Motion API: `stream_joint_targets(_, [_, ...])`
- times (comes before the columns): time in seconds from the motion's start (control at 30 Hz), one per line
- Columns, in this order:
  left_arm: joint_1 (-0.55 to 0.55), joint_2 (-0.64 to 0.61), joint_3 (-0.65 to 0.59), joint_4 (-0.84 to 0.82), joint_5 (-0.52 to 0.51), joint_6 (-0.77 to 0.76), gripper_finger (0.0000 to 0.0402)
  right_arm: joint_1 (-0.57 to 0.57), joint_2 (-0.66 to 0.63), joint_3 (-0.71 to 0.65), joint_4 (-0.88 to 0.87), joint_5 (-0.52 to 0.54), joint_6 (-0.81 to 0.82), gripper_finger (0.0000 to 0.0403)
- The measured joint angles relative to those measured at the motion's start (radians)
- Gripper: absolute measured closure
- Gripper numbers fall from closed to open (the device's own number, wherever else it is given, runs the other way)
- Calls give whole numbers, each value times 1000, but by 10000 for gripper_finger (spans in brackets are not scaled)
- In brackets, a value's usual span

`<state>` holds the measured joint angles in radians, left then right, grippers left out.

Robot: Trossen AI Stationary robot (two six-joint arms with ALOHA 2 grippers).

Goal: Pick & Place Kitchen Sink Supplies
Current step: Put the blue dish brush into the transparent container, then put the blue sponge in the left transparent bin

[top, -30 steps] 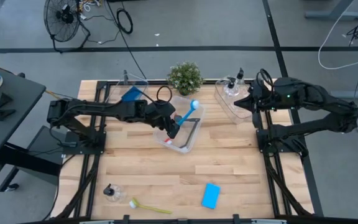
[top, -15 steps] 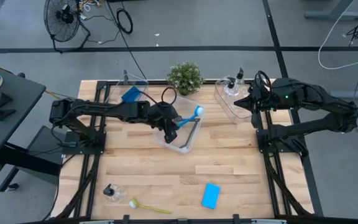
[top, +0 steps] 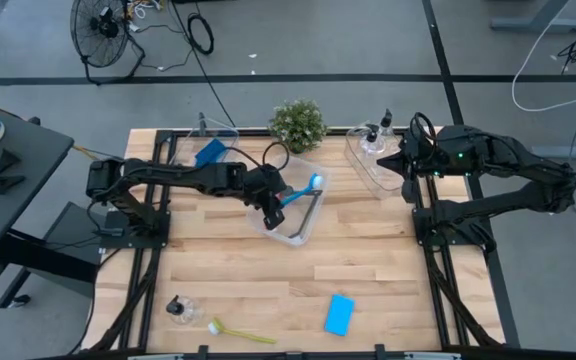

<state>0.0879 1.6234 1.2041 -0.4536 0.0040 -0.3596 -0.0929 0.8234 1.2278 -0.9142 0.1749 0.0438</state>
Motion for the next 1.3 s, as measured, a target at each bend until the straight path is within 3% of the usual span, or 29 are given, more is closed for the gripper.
stream_joint_targets(0.7, [0, 0, 0, -37, -3, -23, 343, 0, 0, 0, 0, 1, 0, 401])
stream_joint_targets(1.3, [0, -1, 0, -32, -3, -23, 339, 0, 0, 0, 0, 1, 0, 401])
